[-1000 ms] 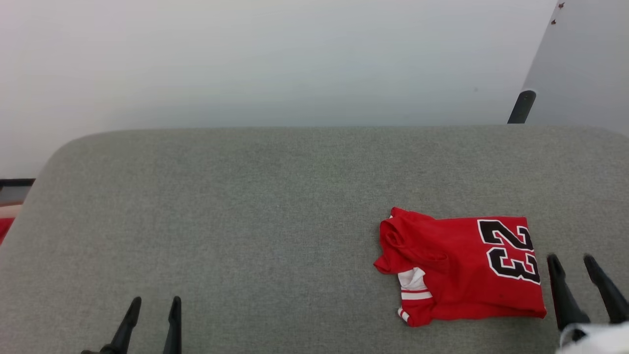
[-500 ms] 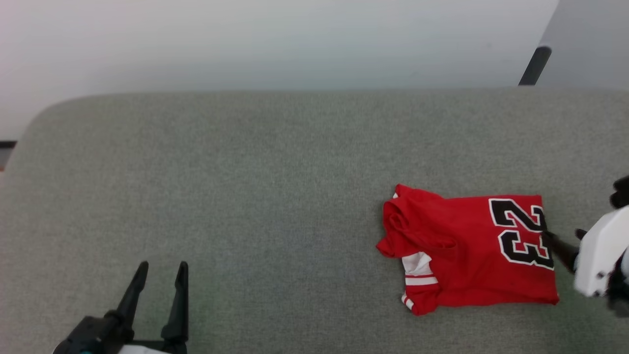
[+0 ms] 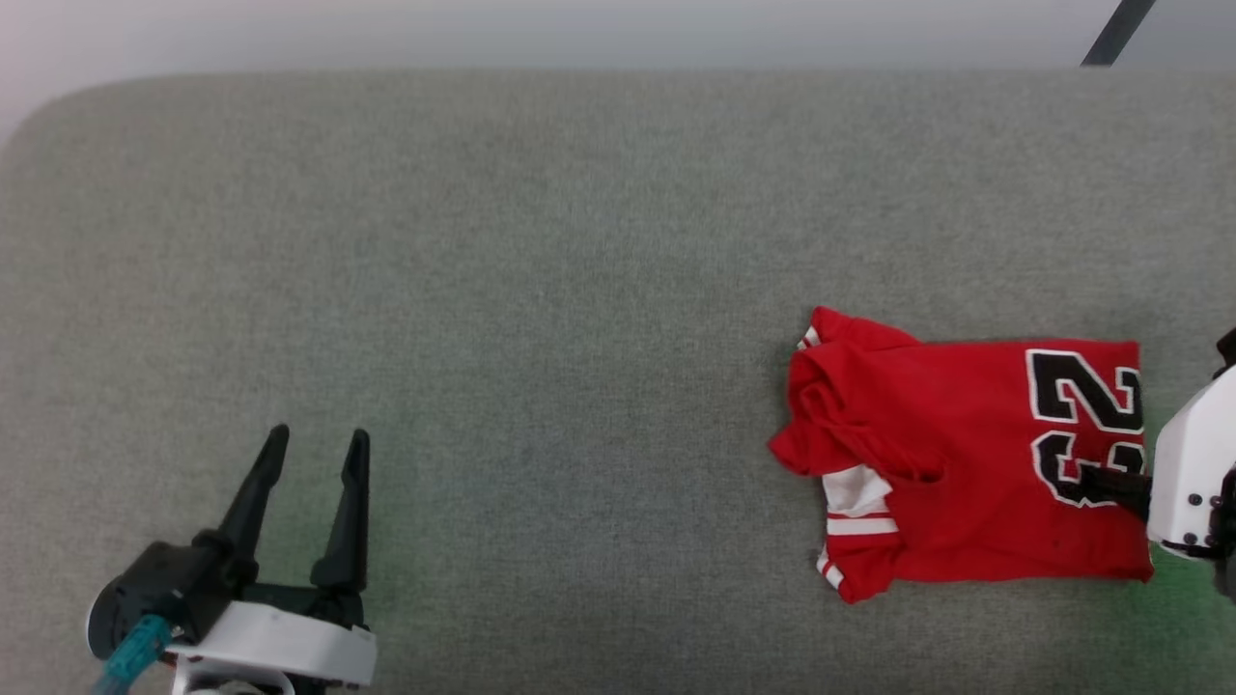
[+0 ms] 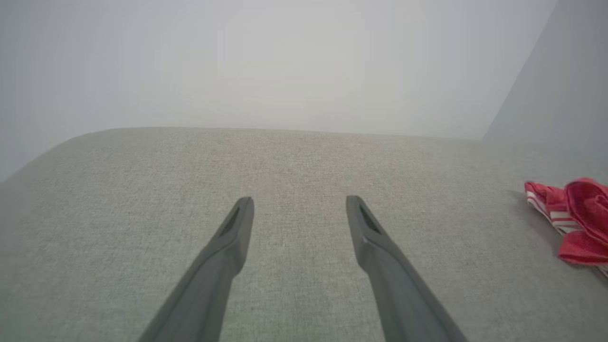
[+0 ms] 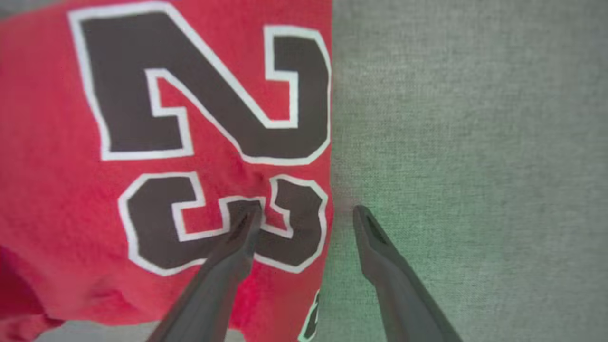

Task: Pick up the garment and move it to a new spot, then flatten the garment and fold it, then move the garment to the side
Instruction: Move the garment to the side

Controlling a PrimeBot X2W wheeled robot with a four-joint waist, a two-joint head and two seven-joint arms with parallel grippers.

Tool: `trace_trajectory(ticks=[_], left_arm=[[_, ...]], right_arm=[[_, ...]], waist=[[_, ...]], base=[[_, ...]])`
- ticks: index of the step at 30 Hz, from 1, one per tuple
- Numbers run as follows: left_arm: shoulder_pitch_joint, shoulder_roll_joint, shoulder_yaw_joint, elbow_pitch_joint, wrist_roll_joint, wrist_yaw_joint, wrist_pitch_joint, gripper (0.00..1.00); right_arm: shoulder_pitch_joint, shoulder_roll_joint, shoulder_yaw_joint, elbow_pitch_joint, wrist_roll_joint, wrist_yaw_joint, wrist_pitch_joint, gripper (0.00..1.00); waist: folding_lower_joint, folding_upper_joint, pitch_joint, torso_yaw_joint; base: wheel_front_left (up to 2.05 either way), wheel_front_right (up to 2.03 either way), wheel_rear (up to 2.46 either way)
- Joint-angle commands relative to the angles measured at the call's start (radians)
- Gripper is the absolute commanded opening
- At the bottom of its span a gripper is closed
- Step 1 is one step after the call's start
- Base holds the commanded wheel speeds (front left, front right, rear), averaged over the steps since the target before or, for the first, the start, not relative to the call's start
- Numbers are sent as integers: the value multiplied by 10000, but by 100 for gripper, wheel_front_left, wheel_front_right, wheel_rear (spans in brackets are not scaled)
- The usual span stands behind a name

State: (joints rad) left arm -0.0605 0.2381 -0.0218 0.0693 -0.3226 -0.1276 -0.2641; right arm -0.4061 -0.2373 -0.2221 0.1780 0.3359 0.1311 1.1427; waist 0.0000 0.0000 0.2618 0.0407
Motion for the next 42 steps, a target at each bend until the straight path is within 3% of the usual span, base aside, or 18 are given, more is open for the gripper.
trace_trajectory(ticks=[1, 7, 8, 9, 10, 11, 18, 27, 37, 42], left_arm=[[-119, 66, 5, 1, -62, -38, 7, 100], [-319, 225, -28, 8, -199, -42, 7, 100], [-366, 247, -60, 9, -218, -43, 7, 100], [-409, 267, -91, 10, -240, -43, 7, 100], [-445, 274, -125, 8, -259, -44, 7, 100], [-468, 285, -156, 7, -275, -44, 7, 100], [-571, 342, -260, -120, -231, -40, 7, 100], [-622, 584, -368, -562, -85, -37, 7, 100], [-1293, 1246, -1142, -1045, -36, -37, 7, 100], [-1515, 1631, -1169, -1266, -74, -37, 7, 100]], right_arm=[[-27, -109, 70, 14, -151, -8, -105, 100], [6, 79, 264, 258, -45, -8, -353, 100], [21, 143, 307, 327, -9, -9, -357, 82], [1, 203, 365, 374, 75, -9, -440, 42], [-49, 289, 325, 432, 115, -8, -553, 17], [-71, 330, 307, 501, 132, -8, -613, 0], [-95, 331, -115, 266, 523, -11, -1722, 0], [120, -192, -849, -370, 1039, -9, -2992, 0], [-72, -36, -2265, -73, 759, -9, -4226, 0], [-732, 68, -2328, 299, 158, -8, -4942, 0]], waist=[[0, 0, 385, 100], [0, 0, 720, 1], [0, 0, 757, -17], [0, 0, 782, -30], [0, 0, 794, -44], [0, 0, 794, -51], [0, 0, 566, -320], [0, 0, 552, -1360], [0, 0, 1002, -2538], [0, 0, 1372, -2873]], base=[[0, 0, 0], [0, 0, 0], [0, 0, 0], [0, 0, 0], [0, 0, 0], [0, 0, 0], [0, 0, 0], [0, 0, 0], [0, 0, 0], [0, 0, 0]])
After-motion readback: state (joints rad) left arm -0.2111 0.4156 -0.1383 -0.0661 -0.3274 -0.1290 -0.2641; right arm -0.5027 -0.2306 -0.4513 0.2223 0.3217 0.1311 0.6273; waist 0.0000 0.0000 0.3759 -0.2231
